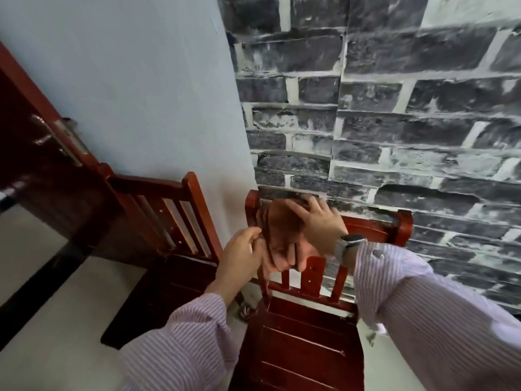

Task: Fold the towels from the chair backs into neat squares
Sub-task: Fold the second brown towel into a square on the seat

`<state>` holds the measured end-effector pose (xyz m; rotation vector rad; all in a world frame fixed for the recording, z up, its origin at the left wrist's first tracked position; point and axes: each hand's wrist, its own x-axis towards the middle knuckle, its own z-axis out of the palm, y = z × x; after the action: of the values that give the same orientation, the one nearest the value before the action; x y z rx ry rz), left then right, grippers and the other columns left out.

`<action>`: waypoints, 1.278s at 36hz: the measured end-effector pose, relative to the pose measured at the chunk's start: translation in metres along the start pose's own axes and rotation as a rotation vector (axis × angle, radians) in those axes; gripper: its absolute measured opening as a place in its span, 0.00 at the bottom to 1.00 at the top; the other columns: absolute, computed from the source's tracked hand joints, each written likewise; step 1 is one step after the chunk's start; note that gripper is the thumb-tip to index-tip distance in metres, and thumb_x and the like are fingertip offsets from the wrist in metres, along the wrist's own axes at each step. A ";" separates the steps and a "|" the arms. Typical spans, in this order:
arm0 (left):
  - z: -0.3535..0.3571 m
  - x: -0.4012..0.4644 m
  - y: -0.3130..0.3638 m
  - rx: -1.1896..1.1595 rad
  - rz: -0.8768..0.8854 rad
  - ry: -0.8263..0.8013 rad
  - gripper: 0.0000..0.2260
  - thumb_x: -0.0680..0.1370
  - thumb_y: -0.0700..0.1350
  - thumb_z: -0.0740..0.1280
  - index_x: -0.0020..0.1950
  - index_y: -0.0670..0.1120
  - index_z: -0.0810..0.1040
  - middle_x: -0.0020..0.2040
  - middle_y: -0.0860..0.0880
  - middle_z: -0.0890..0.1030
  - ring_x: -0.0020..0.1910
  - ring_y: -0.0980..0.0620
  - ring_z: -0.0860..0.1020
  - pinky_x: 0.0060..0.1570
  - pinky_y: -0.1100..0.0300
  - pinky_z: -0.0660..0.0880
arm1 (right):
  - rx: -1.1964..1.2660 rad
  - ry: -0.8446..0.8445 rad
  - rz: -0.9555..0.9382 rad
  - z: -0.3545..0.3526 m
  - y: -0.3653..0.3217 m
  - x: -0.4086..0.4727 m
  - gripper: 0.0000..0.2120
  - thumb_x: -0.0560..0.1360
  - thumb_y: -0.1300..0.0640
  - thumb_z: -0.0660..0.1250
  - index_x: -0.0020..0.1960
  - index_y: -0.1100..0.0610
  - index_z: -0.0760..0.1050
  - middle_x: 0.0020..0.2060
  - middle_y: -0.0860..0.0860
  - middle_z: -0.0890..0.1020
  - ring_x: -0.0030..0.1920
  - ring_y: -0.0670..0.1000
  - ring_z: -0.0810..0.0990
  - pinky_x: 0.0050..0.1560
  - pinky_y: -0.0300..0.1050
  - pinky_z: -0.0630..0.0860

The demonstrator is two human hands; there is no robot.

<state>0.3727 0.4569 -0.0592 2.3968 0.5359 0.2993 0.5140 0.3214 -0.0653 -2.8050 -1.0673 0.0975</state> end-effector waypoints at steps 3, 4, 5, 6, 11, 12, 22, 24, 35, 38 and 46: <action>-0.010 0.007 -0.014 -0.018 -0.009 -0.025 0.14 0.79 0.43 0.59 0.64 0.45 0.73 0.61 0.47 0.75 0.60 0.52 0.73 0.57 0.63 0.67 | -0.022 -0.035 0.043 0.000 -0.005 0.016 0.25 0.75 0.59 0.55 0.70 0.44 0.59 0.67 0.53 0.67 0.67 0.57 0.65 0.64 0.54 0.64; -0.013 0.010 -0.019 -0.029 -0.003 -0.031 0.14 0.79 0.44 0.60 0.64 0.45 0.72 0.61 0.47 0.75 0.59 0.53 0.73 0.56 0.64 0.66 | 0.003 0.010 0.068 -0.001 -0.006 0.018 0.21 0.75 0.58 0.55 0.67 0.46 0.64 0.64 0.53 0.71 0.65 0.56 0.68 0.62 0.53 0.64; -0.016 0.012 -0.023 -0.040 0.012 -0.042 0.15 0.78 0.45 0.60 0.65 0.46 0.71 0.62 0.48 0.74 0.59 0.53 0.72 0.56 0.65 0.66 | 0.042 0.071 0.086 -0.002 -0.007 0.017 0.19 0.75 0.57 0.55 0.65 0.48 0.67 0.61 0.53 0.73 0.63 0.56 0.70 0.61 0.52 0.64; -0.018 0.014 -0.025 -0.057 0.036 -0.064 0.17 0.78 0.46 0.61 0.66 0.47 0.70 0.63 0.49 0.73 0.59 0.54 0.72 0.56 0.64 0.66 | 0.102 0.130 0.100 -0.006 -0.009 0.014 0.19 0.73 0.55 0.54 0.62 0.50 0.70 0.59 0.53 0.75 0.61 0.57 0.72 0.59 0.52 0.65; -0.023 0.026 -0.004 -0.267 0.198 -0.275 0.36 0.71 0.53 0.70 0.73 0.55 0.54 0.71 0.55 0.58 0.69 0.59 0.59 0.69 0.58 0.60 | 0.469 0.301 0.265 -0.035 -0.020 -0.010 0.20 0.67 0.52 0.54 0.54 0.57 0.75 0.51 0.57 0.80 0.53 0.59 0.77 0.50 0.48 0.71; -0.023 0.027 0.005 -0.293 0.252 -0.313 0.39 0.70 0.54 0.71 0.74 0.56 0.51 0.72 0.56 0.56 0.70 0.59 0.57 0.70 0.58 0.59 | 0.520 0.314 0.316 -0.045 -0.022 -0.017 0.18 0.67 0.50 0.56 0.51 0.56 0.76 0.48 0.56 0.81 0.51 0.59 0.79 0.48 0.47 0.73; -0.046 0.035 0.093 -0.683 0.333 -0.460 0.12 0.77 0.36 0.62 0.48 0.55 0.74 0.41 0.58 0.79 0.37 0.66 0.77 0.37 0.74 0.71 | 0.821 0.415 0.363 -0.118 -0.028 -0.120 0.08 0.70 0.55 0.71 0.42 0.59 0.75 0.35 0.54 0.78 0.39 0.46 0.73 0.41 0.37 0.69; -0.044 0.029 0.108 -0.719 0.285 -0.540 0.14 0.76 0.32 0.58 0.50 0.50 0.75 0.35 0.53 0.76 0.24 0.64 0.72 0.26 0.72 0.68 | 0.942 0.375 0.383 -0.111 -0.021 -0.147 0.05 0.70 0.64 0.70 0.42 0.56 0.75 0.34 0.47 0.79 0.38 0.42 0.74 0.42 0.38 0.70; -0.031 0.007 0.180 -0.774 0.295 -0.574 0.10 0.76 0.36 0.63 0.40 0.50 0.76 0.33 0.52 0.77 0.34 0.53 0.74 0.37 0.61 0.70 | 0.934 0.462 0.532 -0.086 -0.026 -0.232 0.07 0.69 0.55 0.65 0.42 0.59 0.72 0.34 0.49 0.73 0.36 0.40 0.70 0.39 0.40 0.68; -0.021 0.013 0.176 -0.593 0.375 -0.515 0.09 0.75 0.38 0.65 0.54 0.47 0.74 0.47 0.49 0.76 0.43 0.51 0.75 0.43 0.59 0.71 | 0.913 0.600 0.609 -0.096 -0.020 -0.244 0.09 0.74 0.55 0.66 0.45 0.61 0.75 0.37 0.51 0.77 0.41 0.46 0.73 0.42 0.44 0.69; 0.016 -0.017 0.134 -0.412 0.287 -0.877 0.06 0.77 0.49 0.65 0.53 0.51 0.77 0.56 0.47 0.79 0.52 0.51 0.78 0.50 0.60 0.72 | 0.744 0.532 0.742 -0.113 -0.017 -0.244 0.09 0.78 0.57 0.60 0.52 0.63 0.72 0.41 0.55 0.76 0.43 0.50 0.74 0.42 0.43 0.71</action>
<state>0.4031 0.3467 0.0137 1.9331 -0.2543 -0.4734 0.3332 0.1594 0.0515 -2.1708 0.1475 -0.1428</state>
